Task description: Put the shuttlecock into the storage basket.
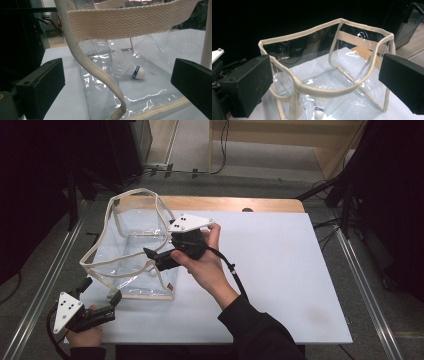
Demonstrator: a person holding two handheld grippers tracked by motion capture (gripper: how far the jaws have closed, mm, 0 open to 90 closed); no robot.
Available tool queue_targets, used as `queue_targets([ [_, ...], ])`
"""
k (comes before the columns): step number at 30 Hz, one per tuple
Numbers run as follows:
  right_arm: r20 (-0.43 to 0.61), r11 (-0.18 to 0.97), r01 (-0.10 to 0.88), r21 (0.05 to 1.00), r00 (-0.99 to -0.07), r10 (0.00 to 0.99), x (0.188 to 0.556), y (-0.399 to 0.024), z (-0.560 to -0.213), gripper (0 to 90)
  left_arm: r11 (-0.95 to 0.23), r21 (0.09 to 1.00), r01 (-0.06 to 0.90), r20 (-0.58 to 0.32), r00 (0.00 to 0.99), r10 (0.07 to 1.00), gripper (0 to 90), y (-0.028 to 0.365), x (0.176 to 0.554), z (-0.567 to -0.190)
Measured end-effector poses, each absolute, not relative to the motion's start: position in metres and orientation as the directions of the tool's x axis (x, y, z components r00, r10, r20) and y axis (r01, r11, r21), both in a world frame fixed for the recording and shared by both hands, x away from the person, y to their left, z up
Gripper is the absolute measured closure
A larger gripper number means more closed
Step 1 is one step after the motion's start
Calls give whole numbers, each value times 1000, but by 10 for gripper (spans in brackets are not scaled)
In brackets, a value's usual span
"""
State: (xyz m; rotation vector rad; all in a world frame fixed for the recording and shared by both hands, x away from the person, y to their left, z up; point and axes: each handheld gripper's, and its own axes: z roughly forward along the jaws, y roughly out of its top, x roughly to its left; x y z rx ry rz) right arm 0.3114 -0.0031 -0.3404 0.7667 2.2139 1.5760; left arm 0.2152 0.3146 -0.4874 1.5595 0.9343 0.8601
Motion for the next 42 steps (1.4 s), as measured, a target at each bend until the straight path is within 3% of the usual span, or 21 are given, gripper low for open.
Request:
queue_targets([
  [42,54,234,283,930,-736,675,301,-66,-373,0,-125,983,131,57,431,900,0,314,215,-487],
])
